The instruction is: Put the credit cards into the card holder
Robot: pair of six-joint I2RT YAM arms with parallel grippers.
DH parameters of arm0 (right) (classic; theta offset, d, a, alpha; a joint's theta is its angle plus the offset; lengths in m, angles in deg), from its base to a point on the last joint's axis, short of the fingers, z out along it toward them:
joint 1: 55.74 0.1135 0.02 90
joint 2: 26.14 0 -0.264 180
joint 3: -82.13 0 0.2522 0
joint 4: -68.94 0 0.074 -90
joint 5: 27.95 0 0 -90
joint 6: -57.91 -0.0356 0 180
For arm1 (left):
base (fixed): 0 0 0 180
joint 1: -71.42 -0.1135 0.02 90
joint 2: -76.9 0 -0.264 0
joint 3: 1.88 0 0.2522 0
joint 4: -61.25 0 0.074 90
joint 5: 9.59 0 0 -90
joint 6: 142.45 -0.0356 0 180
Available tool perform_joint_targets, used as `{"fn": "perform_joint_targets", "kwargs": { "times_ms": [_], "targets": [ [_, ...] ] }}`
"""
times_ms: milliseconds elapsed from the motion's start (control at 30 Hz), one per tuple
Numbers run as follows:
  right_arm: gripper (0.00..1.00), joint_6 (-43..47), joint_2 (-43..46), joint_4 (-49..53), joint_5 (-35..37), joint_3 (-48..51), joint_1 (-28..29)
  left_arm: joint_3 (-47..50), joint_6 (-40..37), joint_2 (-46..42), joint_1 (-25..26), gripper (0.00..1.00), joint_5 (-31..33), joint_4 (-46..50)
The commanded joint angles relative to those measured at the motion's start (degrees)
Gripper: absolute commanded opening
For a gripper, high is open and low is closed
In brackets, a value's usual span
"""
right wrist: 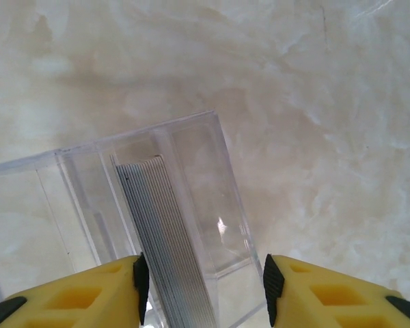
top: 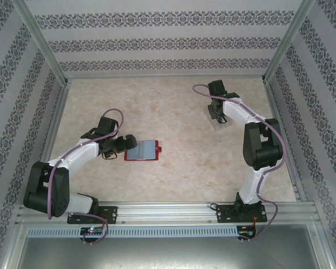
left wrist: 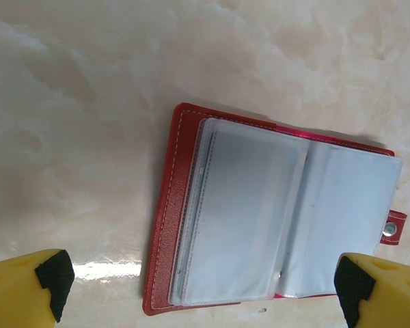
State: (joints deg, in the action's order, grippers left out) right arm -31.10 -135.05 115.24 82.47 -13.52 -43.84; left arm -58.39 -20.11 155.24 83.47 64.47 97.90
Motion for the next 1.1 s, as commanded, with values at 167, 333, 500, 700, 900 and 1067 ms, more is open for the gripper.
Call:
{"fn": "perform_joint_targets", "kwargs": {
  "times_ms": [167,333,500,700,900,1067],
  "targets": [
    [0.29,1.63,0.95,-0.34,5.50,0.33,0.93,-0.75,-0.78,0.64,0.78,1.00,-0.89,0.73],
    [0.15,1.64,0.26,0.61,5.72,-0.38,1.18,-0.88,-0.52,0.32,0.76,1.00,-1.19,0.31],
    [0.08,2.30,1.03,0.44,6.09,-0.56,2.08,-1.00,-0.70,0.09,0.77,1.00,-1.13,0.46],
    [0.03,2.23,2.91,1.99,6.49,-1.33,3.17,-0.95,-0.71,-0.38,0.78,1.00,-1.19,0.99],
    [0.00,1.92,7.38,2.94,7.08,-1.41,6.45,-0.67,-0.19,-2.59,0.79,1.00,-1.70,1.00],
    [0.00,-2.14,14.22,2.89,0.04,0.40,7.70,-1.70,-0.26,-5.14,0.78,1.00,-1.46,3.08]
  ]
}}
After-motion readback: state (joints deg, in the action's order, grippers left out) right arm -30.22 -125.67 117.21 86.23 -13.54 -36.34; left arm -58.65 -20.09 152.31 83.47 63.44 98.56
